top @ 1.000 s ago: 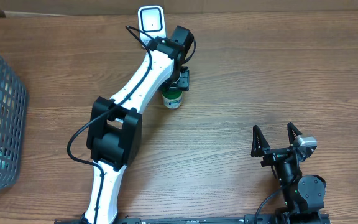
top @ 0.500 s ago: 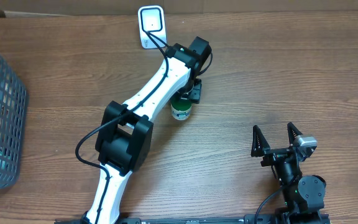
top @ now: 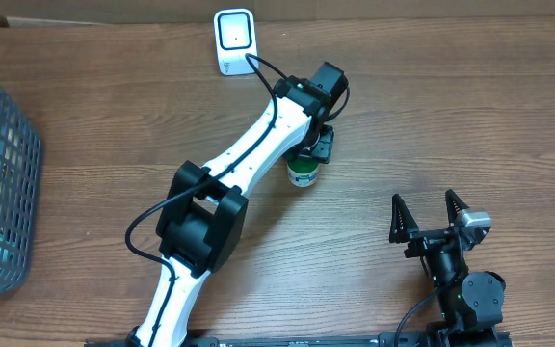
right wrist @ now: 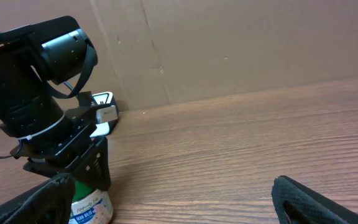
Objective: Scan the item barcode
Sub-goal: 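Set the jar down mid-table and release the left gripper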
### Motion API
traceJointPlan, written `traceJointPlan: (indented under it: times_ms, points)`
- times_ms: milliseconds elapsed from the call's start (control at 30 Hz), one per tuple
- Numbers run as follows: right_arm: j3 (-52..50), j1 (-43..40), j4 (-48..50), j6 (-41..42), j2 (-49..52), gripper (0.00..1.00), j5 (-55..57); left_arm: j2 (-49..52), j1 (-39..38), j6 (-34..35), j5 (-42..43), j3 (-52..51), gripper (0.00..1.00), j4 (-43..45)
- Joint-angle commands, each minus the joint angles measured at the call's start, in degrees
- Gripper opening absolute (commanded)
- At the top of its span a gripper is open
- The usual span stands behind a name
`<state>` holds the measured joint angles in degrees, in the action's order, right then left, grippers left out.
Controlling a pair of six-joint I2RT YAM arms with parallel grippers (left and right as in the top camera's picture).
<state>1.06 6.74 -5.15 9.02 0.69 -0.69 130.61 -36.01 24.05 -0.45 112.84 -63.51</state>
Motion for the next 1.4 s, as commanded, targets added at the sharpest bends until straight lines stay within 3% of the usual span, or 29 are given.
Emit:
traceJointPlan:
  times_ms: [0, 200, 500, 767, 1033, 1200, 1367]
  points:
    - [-0.6, -0.3, 0.3, 0.2, -0.5, 1.0, 0.0, 0.2, -0.6, 0.8, 1.9, -1.4, 0.45, 0.2]
    - [-0.6, -0.3, 0.3, 0.2, -0.5, 1.0, 0.0, 0.2, -0.8, 0.8, 2.0, -1.4, 0.72, 0.1]
    - [-0.6, -0.3, 0.3, 0.2, -0.5, 1.0, 0.0, -0.3, 0.2, 0.8, 1.8, -0.1, 0.98, -1.0]
    - [-0.6, -0.3, 0.3, 0.2, -0.5, 1.0, 0.0, -3.8, 4.8, 0.6, -1.9, 16.4, 1.0, -12.2]
    - [-0.6, -0.3, 0.3, 0.2, -0.5, 1.0, 0.0, -13.7, 12.1, -1.2, -7.5, 31.0, 1.0, -24.5]
    - [-0.6, -0.3, 0.3, 0.2, -0.5, 1.0, 0.0, -22.6, 21.9, -1.3, -11.0, 32.6, 0.99, -28.5]
    - [-0.6, -0.3, 0.3, 0.2, -0.5, 1.0, 0.0, -31.4, 39.3, -1.3, -8.9, 32.6, 1.0, -27.7]
